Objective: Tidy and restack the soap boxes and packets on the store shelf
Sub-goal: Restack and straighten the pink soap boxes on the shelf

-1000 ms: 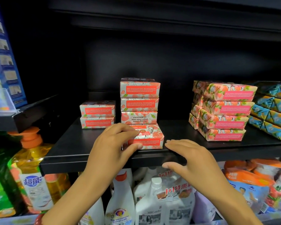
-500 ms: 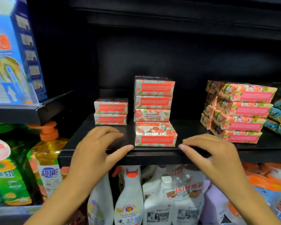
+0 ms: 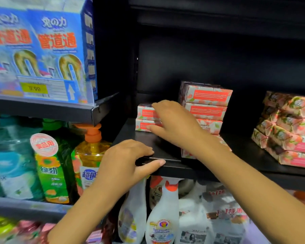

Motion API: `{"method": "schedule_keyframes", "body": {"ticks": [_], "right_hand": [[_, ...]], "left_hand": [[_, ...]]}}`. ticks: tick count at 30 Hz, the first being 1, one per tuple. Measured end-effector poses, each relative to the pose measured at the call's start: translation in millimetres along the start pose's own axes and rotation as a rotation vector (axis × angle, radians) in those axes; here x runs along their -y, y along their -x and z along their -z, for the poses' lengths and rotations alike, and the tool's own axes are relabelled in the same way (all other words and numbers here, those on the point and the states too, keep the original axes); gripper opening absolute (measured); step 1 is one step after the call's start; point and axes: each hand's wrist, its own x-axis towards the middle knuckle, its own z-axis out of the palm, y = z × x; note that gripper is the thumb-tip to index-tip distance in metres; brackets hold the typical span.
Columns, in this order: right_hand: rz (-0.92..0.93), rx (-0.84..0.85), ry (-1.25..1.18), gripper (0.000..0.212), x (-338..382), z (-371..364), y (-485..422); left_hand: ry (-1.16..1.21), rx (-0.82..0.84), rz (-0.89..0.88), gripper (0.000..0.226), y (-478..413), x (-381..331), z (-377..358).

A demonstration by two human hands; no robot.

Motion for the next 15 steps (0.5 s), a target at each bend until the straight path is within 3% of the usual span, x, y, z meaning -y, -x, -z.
{"method": "schedule_keyframes", "body": {"ticks": [3,6,15], "right_hand": [[-0.054,0.095,0.123,0.048,1.0,-14.9,-19.0],[-0.090,0.109,0.223,0.037,3.1,-21.9,-28.5],[0.041,0.005,0.133,0.041,-3.8,-12.8,-17.9]], "left_hand": [[0.010,-0.020,-0.017,0.049,0.4,1.7,-1.0],[0.023,-0.023,-0.034,0.048,1.5,4.2,-2.1],[0.038,-0.025,-0.080,0.045,2.0,8.2,-5.2]]}}
